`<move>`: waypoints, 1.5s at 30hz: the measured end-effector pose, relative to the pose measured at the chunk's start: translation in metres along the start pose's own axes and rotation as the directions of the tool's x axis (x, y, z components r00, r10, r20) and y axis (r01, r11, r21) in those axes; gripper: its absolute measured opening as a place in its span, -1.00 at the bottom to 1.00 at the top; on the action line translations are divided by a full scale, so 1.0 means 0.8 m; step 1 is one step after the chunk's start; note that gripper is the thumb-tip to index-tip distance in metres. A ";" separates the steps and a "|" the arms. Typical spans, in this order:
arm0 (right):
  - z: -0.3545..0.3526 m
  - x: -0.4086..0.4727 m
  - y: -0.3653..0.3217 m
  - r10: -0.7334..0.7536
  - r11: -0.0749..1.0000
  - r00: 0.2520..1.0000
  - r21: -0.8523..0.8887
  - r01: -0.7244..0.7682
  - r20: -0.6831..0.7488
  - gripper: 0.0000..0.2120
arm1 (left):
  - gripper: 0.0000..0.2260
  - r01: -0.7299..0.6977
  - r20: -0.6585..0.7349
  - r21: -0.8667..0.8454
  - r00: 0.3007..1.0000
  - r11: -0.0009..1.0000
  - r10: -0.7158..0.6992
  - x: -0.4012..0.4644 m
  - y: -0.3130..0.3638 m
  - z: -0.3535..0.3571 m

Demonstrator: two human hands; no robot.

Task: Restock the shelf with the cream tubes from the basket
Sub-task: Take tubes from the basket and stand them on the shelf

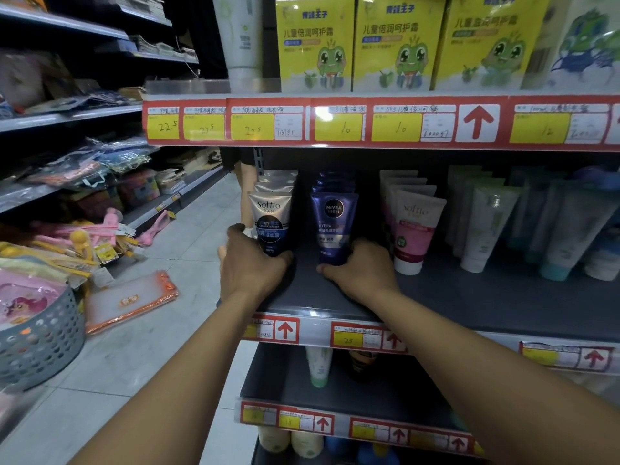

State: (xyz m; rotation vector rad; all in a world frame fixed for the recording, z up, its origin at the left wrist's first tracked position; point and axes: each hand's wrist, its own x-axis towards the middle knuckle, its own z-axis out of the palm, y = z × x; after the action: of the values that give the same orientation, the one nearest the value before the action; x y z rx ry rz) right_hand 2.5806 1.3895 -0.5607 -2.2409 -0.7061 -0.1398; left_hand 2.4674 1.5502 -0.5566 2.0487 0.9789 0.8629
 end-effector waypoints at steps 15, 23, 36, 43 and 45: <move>-0.046 -0.047 0.005 -0.061 0.993 0.959 0.079 0.086 -0.277 -0.81 | -0.73 -0.265 -0.192 -0.063 0.949 0.962 0.248 -0.054 0.036 -0.005; -0.108 -0.061 0.061 -0.074 0.997 0.943 0.000 0.078 -0.324 -0.91 | -0.76 -0.471 -0.041 -0.011 0.882 0.882 0.470 -0.108 0.077 0.045; -0.206 -0.052 0.157 -0.007 0.985 0.945 -0.165 -0.050 -0.326 -0.85 | -0.71 -0.590 -0.035 0.072 0.804 0.804 0.593 -0.143 0.161 0.149; -0.205 -0.035 0.183 0.188 0.981 0.965 -0.021 -0.195 -0.182 -0.60 | -0.32 -0.412 0.107 0.264 0.911 0.872 0.398 -0.118 0.142 0.190; -0.203 -0.028 0.185 0.214 0.975 0.965 -0.028 -0.221 -0.154 -0.48 | -0.28 -0.350 0.165 0.177 0.932 0.920 0.322 -0.115 0.143 0.189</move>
State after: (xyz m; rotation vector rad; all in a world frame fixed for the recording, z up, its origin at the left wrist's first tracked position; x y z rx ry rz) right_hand 2.6591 1.1833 -0.5491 -2.3057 -0.3767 -0.2153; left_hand 2.5829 1.3750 -0.5697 2.4657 0.6723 0.8100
